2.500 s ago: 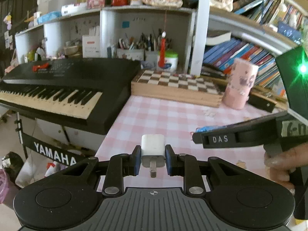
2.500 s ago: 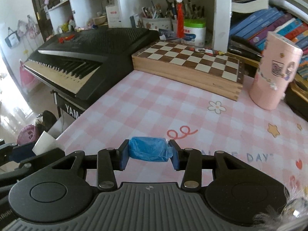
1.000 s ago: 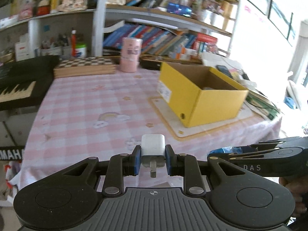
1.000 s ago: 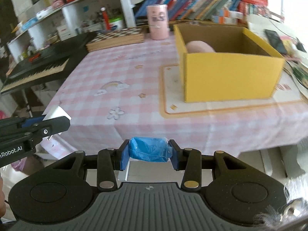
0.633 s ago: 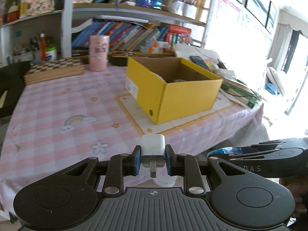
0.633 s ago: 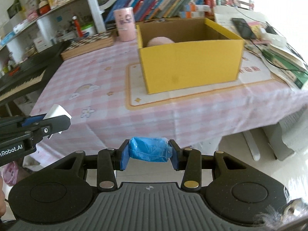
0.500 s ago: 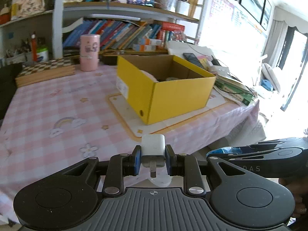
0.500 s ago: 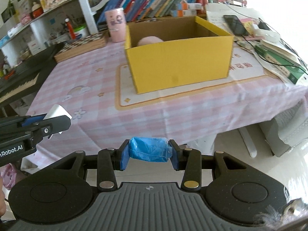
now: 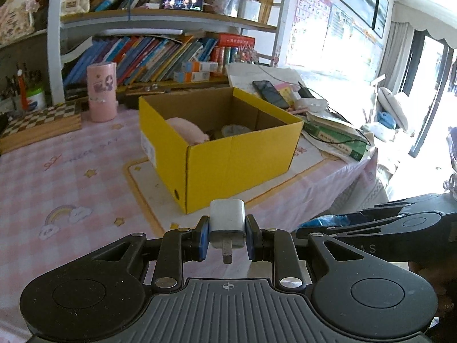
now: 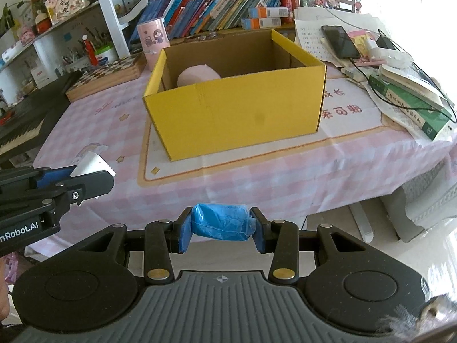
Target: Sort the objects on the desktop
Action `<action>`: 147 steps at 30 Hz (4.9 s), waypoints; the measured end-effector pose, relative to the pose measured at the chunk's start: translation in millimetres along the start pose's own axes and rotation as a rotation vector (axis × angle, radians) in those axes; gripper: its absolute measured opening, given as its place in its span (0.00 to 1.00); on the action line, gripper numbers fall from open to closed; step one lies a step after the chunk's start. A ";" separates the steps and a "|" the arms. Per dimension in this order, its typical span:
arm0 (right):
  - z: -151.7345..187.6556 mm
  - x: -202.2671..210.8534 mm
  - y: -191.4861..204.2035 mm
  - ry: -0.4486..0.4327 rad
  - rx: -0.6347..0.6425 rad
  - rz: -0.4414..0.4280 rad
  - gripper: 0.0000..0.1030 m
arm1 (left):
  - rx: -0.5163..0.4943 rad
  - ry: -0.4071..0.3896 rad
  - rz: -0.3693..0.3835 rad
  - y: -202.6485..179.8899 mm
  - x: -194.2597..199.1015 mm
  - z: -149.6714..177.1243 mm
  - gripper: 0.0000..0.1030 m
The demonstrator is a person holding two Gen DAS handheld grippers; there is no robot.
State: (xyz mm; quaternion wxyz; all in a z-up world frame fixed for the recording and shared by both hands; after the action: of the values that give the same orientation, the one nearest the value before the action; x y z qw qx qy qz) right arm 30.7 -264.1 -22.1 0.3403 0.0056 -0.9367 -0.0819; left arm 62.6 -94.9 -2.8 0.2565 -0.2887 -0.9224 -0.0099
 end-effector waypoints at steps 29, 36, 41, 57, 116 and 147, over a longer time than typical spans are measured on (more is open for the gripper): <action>-151.8 -64.4 -71.4 -0.202 0.256 -0.153 0.37 | -0.030 -0.114 -0.167 -27.9 -120.4 -89.4 0.23; -167.4 -124.5 -64.8 -0.122 0.432 -0.204 0.37 | -0.022 -0.036 -0.225 -16.8 -156.0 -83.7 0.23; -170.5 -173.1 -56.2 -0.018 0.590 -0.219 0.37 | 0.012 0.069 -0.260 -7.6 -186.6 -78.8 0.23; -168.7 -211.2 -53.7 0.115 0.668 -0.271 0.44 | 0.011 0.037 -0.327 -14.8 -188.4 -80.0 0.47; 44.4 61.8 17.8 -0.223 0.150 0.017 0.97 | 0.012 -0.157 -0.674 -24.9 109.3 55.6 1.00; 58.3 57.0 22.2 -0.109 0.123 -0.007 1.00 | 0.083 -0.074 -0.649 -14.0 112.6 68.3 1.00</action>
State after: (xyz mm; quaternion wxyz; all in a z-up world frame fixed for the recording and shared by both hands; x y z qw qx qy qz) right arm -49.3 -237.2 -26.3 0.2874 0.0252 -0.9571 -0.0255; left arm -55.9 -35.9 -6.4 0.2177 0.0310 -0.9746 -0.0432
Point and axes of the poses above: each gripper's, at about its wrist camera, not at the fingertips, and x roughly against the way its jaws point, y to its left, z to its underside, the point moved 2 cm from there along -x, roughly the way its jaws point, and after that the axes turned 8 degrees about -y, right-handed, at the moved point
